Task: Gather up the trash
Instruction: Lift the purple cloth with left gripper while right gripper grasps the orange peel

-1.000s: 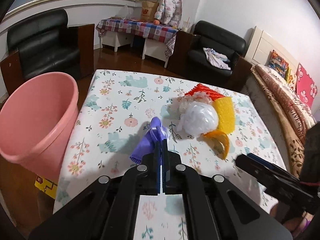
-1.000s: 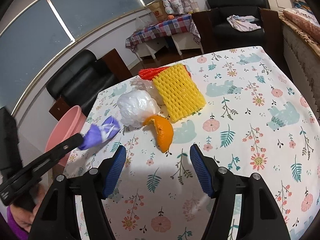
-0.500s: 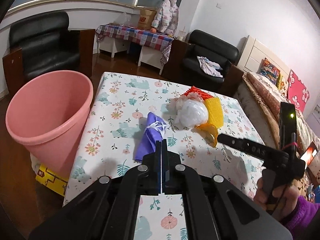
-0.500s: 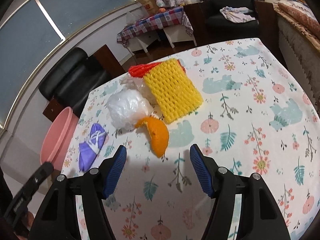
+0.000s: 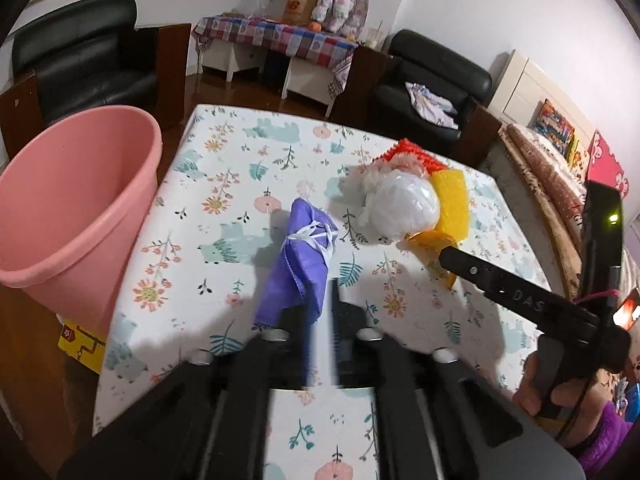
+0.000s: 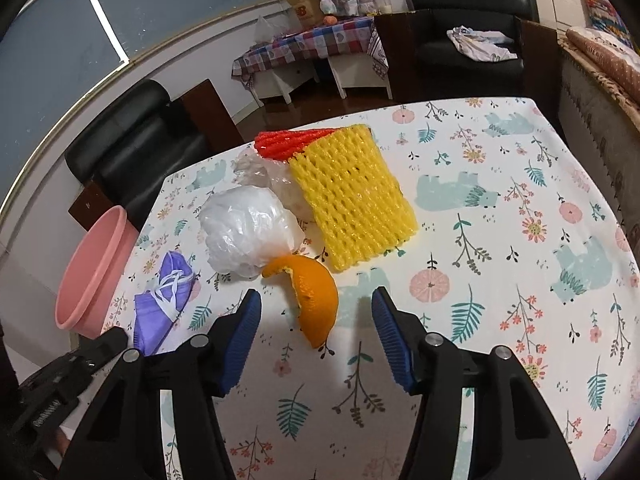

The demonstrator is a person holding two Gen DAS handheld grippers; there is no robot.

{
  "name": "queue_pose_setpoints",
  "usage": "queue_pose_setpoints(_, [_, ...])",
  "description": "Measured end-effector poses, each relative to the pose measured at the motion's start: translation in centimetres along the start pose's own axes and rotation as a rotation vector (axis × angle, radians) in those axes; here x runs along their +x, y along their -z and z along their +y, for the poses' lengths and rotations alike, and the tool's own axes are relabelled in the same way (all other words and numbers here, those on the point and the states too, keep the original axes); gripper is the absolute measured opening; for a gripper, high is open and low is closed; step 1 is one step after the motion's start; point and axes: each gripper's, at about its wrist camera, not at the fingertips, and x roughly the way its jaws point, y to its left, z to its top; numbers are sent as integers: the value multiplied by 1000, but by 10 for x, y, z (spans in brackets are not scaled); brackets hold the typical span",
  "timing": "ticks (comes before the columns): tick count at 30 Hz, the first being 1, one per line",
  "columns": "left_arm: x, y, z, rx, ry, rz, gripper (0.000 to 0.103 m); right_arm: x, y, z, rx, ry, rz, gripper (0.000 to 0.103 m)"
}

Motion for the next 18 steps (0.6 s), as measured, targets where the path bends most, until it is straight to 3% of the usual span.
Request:
queue_pose_setpoints(2, [3,1,0,-6,7,4,37,0,1,-2,8,-6,3,57])
queue_pose_setpoints(8, [11,3,-7,33,-29,14,38,4,1,-3,14,-12,9,57])
queue_pose_setpoints(13, [16,2,-12,66,-91,7,38,6,0,0,-1,-3,19,45])
queue_pose_setpoints(18, [19,1,-9,51,-142,20,23,9,0,2,-5,10,24,30])
